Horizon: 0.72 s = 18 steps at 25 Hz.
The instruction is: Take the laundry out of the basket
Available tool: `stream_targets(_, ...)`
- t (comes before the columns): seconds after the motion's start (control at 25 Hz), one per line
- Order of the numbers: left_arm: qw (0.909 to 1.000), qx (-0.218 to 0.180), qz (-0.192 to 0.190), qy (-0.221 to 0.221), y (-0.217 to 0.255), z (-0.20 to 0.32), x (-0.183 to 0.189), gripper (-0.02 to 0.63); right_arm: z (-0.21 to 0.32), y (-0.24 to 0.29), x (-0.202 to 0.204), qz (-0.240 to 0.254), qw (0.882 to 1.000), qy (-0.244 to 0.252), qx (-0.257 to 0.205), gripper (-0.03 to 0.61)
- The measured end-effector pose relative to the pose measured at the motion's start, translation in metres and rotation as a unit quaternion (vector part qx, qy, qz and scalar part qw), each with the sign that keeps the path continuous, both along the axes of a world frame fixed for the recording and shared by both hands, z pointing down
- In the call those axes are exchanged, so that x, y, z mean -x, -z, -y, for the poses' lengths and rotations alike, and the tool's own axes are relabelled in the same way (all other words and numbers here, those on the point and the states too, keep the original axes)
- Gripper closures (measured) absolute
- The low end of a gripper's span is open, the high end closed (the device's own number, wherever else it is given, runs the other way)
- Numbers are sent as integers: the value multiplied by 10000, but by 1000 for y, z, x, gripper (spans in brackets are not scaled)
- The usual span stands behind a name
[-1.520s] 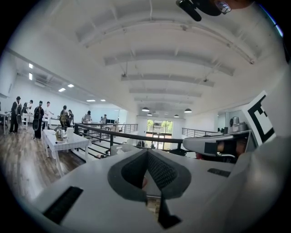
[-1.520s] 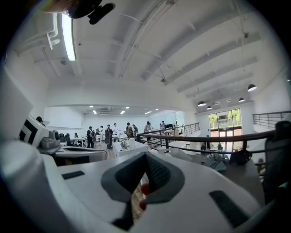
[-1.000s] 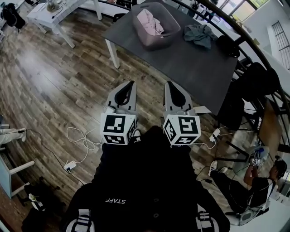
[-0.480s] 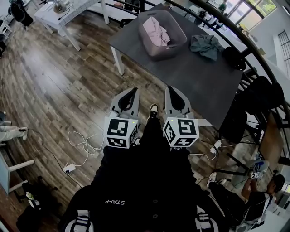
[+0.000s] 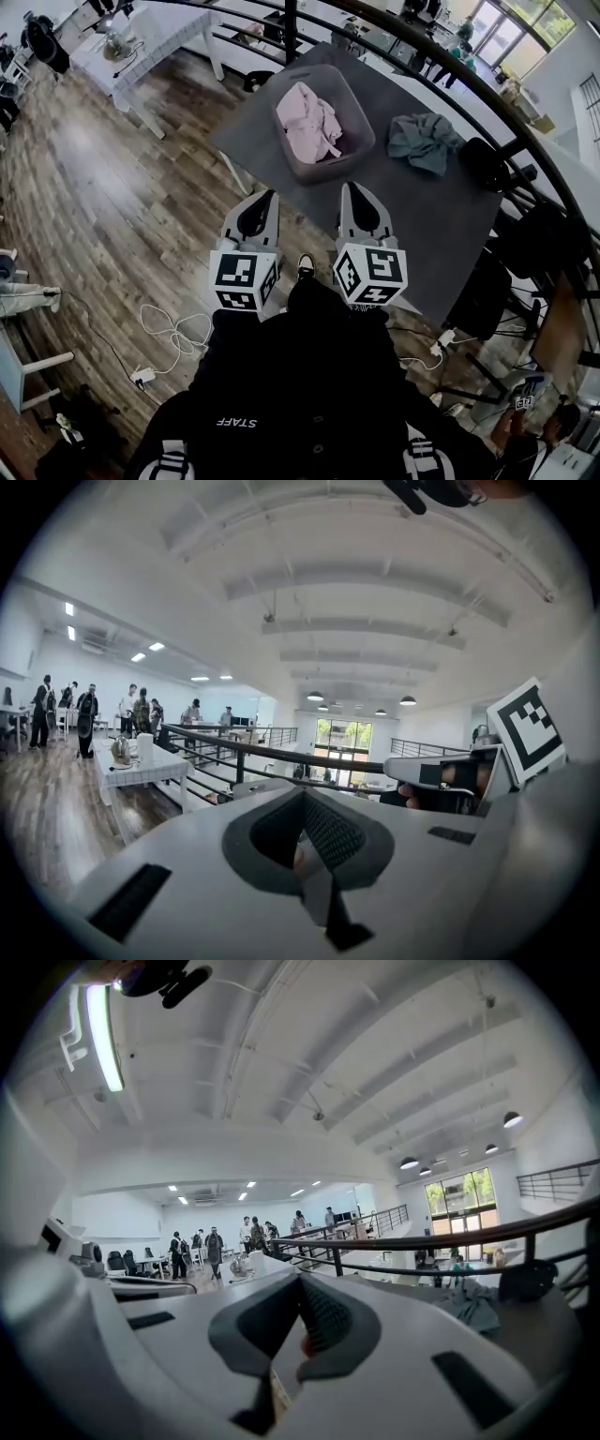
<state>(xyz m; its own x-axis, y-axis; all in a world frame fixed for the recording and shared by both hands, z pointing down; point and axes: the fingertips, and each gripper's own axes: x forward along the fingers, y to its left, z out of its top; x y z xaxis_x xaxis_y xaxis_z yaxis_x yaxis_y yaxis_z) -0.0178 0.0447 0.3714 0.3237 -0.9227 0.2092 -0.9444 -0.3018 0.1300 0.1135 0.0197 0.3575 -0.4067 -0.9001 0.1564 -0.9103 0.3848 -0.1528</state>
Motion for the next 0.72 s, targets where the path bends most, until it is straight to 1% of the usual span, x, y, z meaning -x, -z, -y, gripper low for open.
stream_targets(0.16, 9999, 30, 35, 127, 1, 55, -14, 612, 56, 4, -9, 55, 9998, 180, -10, 563)
stream_targets(0.28, 9998, 90, 100, 149, 3, 85, -21, 612, 90, 3, -18, 245, 9997, 37, 79, 563)
stream_targets(0.56, 9988, 326, 151, 318, -9, 135, -23, 612, 139, -17, -20, 258, 9987, 202, 382, 563)
stream_targets(0.72, 9978, 518, 37, 416, -23, 150, -16, 612, 157, -35, -13, 190, 9975, 288, 624, 563)
